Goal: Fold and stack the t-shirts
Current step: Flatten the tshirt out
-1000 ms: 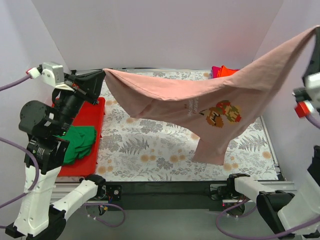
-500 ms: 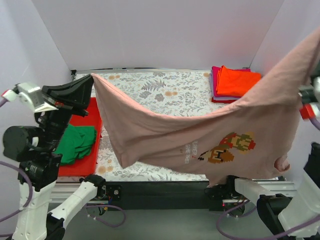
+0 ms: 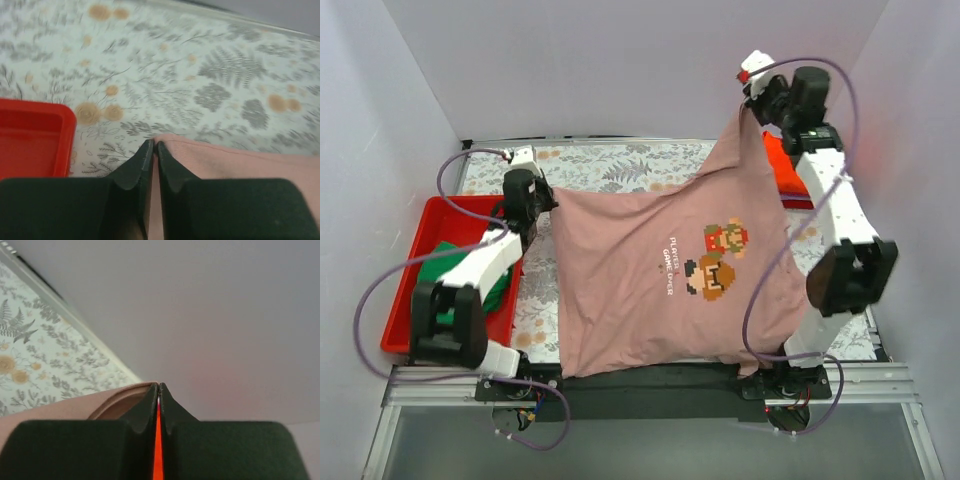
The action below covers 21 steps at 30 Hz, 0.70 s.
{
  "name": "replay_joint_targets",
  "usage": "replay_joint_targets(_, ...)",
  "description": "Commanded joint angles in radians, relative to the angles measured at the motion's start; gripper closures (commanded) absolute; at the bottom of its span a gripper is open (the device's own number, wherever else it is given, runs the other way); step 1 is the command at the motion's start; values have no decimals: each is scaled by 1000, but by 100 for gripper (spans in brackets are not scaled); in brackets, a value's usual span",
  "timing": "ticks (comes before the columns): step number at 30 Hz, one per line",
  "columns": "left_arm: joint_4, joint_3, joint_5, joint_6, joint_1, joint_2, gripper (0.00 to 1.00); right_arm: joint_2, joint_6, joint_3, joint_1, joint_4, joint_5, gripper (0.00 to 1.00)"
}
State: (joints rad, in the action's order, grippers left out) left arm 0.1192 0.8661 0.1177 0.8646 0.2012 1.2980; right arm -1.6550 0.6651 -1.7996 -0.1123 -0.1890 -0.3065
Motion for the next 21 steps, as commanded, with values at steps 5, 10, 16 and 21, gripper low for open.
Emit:
replay_joint_targets(5, -298, 535, -181, 252, -230, 507, 34, -270, -64, -7, -145, 361, 388, 24)
replay_joint_targets(10, -316, 611, -272, 220, -235, 468, 31, -181, -107, 87, -121, 350, 359, 23)
replay_joint_targets(16, -332, 473, -556, 162, -232, 270, 32, 15, -32, 210, -40, 9, -40, 20)
replay_joint_targets(21, -434, 305, -759, 181, -227, 97, 34, 161, 160, 357, -7, -419, -226, 15)
